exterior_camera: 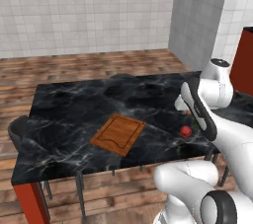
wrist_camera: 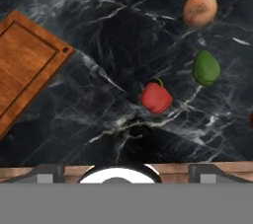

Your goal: Place the avocado, onion, tomato, and bell pepper on the cutting board.

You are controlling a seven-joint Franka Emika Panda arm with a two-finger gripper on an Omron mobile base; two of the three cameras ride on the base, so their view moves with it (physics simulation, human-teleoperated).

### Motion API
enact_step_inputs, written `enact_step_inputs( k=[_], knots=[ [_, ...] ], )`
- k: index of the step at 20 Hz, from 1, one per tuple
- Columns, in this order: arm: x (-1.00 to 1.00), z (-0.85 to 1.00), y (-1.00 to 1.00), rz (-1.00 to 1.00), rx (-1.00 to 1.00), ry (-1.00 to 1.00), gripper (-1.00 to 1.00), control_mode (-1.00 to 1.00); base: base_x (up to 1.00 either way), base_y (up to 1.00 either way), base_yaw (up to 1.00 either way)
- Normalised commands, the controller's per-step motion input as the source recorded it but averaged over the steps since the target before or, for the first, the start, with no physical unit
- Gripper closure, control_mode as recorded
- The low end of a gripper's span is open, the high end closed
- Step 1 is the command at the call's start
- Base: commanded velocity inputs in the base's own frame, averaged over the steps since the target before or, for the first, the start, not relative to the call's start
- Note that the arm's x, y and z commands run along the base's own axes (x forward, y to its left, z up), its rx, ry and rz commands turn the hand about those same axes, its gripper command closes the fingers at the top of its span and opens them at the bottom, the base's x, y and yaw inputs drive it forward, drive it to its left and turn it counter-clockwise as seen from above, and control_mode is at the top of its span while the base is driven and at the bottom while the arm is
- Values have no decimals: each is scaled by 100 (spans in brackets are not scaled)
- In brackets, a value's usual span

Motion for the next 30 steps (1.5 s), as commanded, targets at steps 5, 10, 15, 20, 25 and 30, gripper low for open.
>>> enact_step_inputs(
  k=[5,10,15,20,25,30],
  knots=[
    [27,-21,-1,-13,0,7,-100,-100,0,0,0],
    [28,-12,-8,-13,2,7,-100,-100,0,0,0],
    [32,-20,-14,-10,2,7,-100,-100,0,0,0],
    [25,-20,-12,-7,2,5,-100,-100,0,0,0],
    [15,-22,-10,-4,2,1,-100,-100,0,0,0],
    [5,-22,-3,-3,0,1,-100,-100,0,0,0]
  ],
)
